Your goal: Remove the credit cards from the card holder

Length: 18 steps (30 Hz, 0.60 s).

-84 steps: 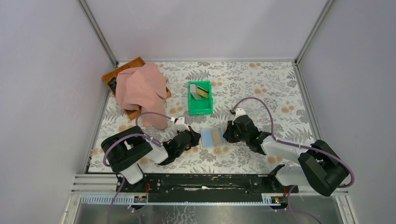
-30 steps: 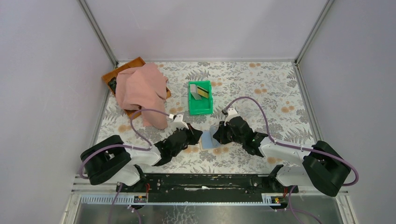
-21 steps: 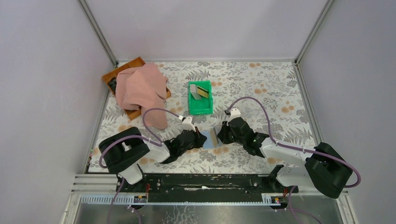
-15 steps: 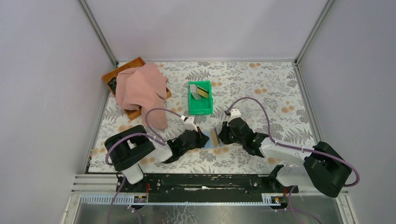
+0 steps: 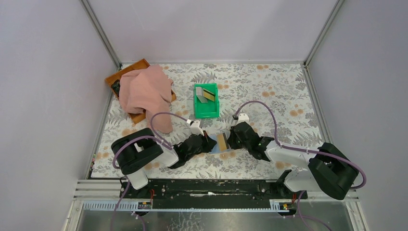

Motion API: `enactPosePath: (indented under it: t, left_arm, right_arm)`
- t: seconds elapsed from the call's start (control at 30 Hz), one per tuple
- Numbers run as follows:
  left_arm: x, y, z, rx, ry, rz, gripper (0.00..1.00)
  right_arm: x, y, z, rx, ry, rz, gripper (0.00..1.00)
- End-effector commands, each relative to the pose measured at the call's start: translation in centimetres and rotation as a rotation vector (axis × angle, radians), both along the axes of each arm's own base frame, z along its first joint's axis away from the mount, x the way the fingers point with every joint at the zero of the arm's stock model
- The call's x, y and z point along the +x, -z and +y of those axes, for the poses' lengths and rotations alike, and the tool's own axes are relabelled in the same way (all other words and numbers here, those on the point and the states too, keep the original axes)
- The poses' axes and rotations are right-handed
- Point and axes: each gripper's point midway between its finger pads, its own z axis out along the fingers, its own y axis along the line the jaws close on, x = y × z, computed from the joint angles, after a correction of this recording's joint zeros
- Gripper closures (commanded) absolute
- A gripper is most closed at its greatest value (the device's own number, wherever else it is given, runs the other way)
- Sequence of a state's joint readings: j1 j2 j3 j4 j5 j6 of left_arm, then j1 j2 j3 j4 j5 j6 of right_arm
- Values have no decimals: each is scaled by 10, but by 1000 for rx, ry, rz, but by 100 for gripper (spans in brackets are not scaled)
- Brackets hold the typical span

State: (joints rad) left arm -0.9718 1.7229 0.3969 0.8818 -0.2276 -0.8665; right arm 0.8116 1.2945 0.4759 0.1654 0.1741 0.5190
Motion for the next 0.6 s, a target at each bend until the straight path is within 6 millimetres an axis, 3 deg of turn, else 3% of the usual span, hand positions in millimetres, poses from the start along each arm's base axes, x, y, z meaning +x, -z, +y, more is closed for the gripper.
enactPosePath:
  t: [0.0, 0.2, 0.37, 0.57]
  left_arm:
    - [-7, 1, 3, 2, 10, 9, 100]
    - [-7, -1, 9, 7, -2, 2, 100]
    - [-6, -7, 12, 15, -13, -11, 100]
    - [-5, -1, 15, 37, -19, -9, 100]
  right_arm:
    - [-3, 16, -26, -136, 63, 31, 90]
    - [-3, 20, -33, -185, 69, 37, 93]
    - [-5, 15, -27, -137, 54, 31, 98]
    - [-5, -3, -18, -79, 21, -1, 75]
